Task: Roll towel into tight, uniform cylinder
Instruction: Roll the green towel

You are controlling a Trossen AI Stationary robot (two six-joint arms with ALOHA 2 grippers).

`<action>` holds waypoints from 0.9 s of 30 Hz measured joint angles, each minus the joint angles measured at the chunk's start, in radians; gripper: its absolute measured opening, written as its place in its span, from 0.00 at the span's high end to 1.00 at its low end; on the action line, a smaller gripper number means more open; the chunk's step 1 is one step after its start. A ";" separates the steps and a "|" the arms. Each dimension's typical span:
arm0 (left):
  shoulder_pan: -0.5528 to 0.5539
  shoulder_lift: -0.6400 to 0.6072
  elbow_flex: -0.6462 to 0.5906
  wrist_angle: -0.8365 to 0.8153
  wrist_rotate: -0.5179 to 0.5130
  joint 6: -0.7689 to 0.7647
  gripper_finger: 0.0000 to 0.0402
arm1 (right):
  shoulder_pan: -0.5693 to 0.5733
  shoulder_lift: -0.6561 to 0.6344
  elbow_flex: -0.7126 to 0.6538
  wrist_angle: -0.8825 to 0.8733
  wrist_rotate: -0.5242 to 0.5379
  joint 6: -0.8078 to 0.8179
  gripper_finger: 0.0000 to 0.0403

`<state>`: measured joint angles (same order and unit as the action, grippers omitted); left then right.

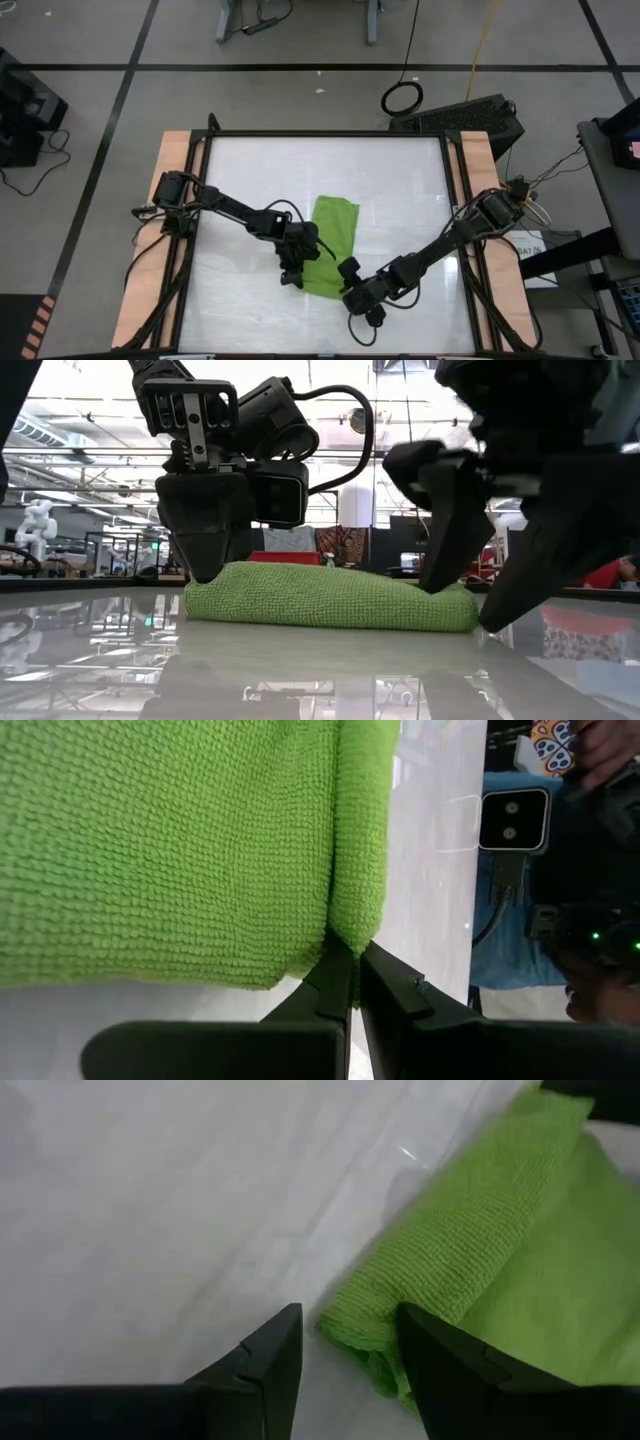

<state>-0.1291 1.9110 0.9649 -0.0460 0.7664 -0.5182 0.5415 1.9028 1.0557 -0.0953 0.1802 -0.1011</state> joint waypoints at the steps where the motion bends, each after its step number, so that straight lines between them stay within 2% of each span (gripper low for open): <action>1: 0.000 0.000 0.000 -0.001 -0.005 0.000 0.96 | -0.002 0.005 0.000 0.002 -0.001 0.008 0.61; 7: -0.008 0.000 0.000 -0.001 -0.010 0.023 0.95 | -0.011 0.010 0.000 0.003 -0.001 0.057 0.61; 10: -0.020 0.000 0.000 -0.001 -0.013 0.050 0.91 | -0.018 0.010 0.001 -0.004 -0.004 0.097 0.61; 15: -0.042 0.000 0.000 0.004 -0.043 0.096 0.75 | -0.020 0.010 -0.009 -0.009 0.035 0.201 0.67; 19: -0.047 -0.004 0.000 0.003 -0.053 0.134 0.60 | -0.020 0.010 -0.027 -0.003 0.058 0.295 0.81; 23: -0.055 -0.070 0.000 -0.041 -0.191 0.213 0.56 | -0.015 0.009 -0.031 0.003 0.064 0.342 0.97; 27: -0.070 -0.178 0.001 -0.094 -0.358 0.332 0.57 | -0.010 0.009 -0.031 0.012 0.066 0.394 0.97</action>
<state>-0.1994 1.7331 0.9657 -0.1404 0.4080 -0.1863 0.5312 1.9121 1.0245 -0.0830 0.2462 0.2934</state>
